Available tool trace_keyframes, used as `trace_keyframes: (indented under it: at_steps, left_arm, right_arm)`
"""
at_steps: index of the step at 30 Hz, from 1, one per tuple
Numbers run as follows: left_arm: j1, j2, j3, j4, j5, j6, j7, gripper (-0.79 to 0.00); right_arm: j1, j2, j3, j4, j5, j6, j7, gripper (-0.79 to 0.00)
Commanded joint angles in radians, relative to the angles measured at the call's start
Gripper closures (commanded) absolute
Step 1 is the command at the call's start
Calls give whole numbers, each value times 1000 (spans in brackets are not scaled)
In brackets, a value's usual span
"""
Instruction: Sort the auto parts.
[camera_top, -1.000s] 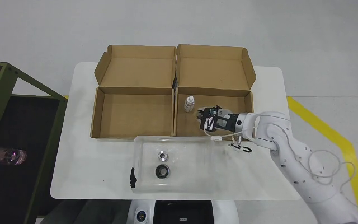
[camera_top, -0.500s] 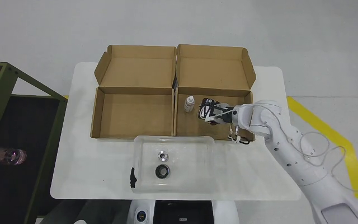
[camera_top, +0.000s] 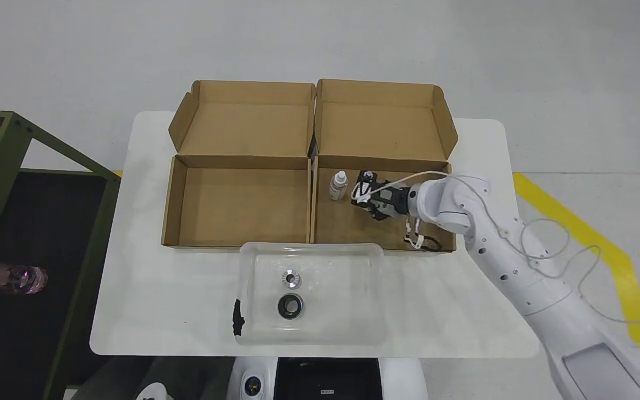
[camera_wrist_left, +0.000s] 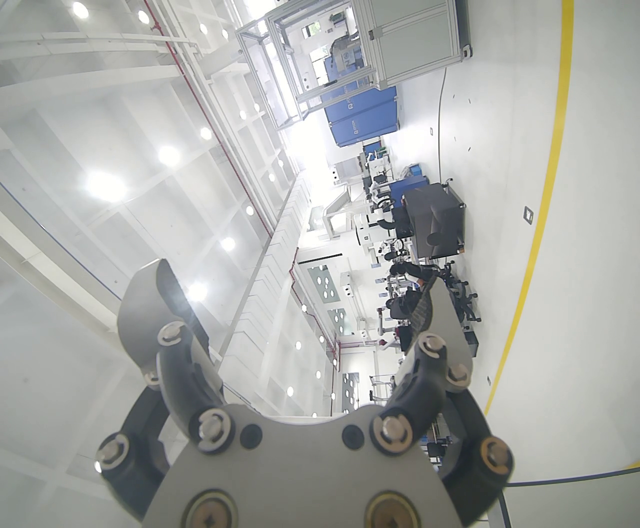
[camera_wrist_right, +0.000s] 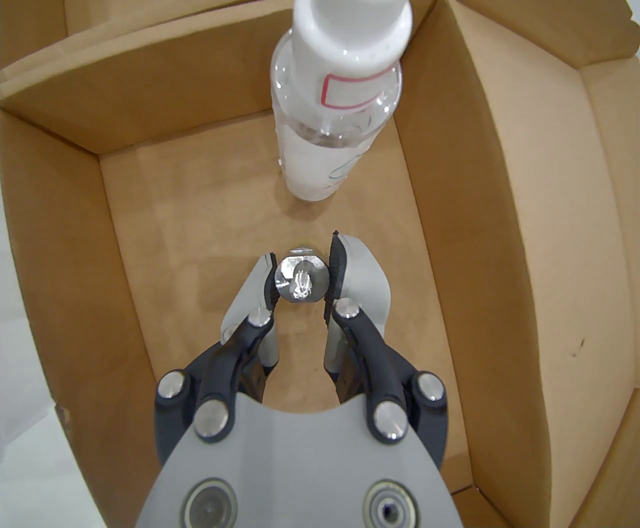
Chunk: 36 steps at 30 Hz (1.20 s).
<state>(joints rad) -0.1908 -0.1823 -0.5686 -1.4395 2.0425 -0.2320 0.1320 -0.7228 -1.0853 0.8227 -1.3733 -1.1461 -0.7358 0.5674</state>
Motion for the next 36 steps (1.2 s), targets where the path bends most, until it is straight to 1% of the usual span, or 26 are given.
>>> trace_keyframes:
  at_steps: [1,5,6,7,8,9,11,12,16,21,28,36]
  left_arm:
    - [0,0,0,0,0,0,0,-785]
    - [0,0,0,0,0,0,0,-785]
    - [0,0,0,0,0,0,0,-785]
    - [0,0,0,0,0,0,0,-785]
    - [0,0,0,0,0,0,0,-785]
    - [0,0,0,0,0,0,0,-785]
    - [0,0,0,0,0,0,0,-785]
    - [0,0,0,0,0,0,0,-785]
    - [0,0,0,0,0,0,0,-785]
    - [0,0,0,0,0,0,0,-785]
    - [0,0,0,0,0,0,0,-785]
    - [0,0,0,0,0,0,0,-785]
  right_arm:
    - [7,-4,-6,12,1,0,0,-108]
    - [17,-11,-17,31,2,4,4,-139]
    - [19,-13,-19,34,1,4,4,-163]
    - [21,-15,-21,37,1,3,4,-163]
    - [23,-16,-23,41,2,3,4,-234]
    - [25,-17,-24,43,2,3,5,-256]
    - [26,-19,-26,44,3,4,6,-326]
    - [26,-20,-25,43,3,4,6,-342]
    - [18,-17,-12,16,1,0,4,-357]
    - [-21,0,34,-55,-9,-10,-6,-376]
    - [-115,33,130,-204,-14,-31,-20,-388]
    - [-223,60,206,-362,5,-92,-88,-391]
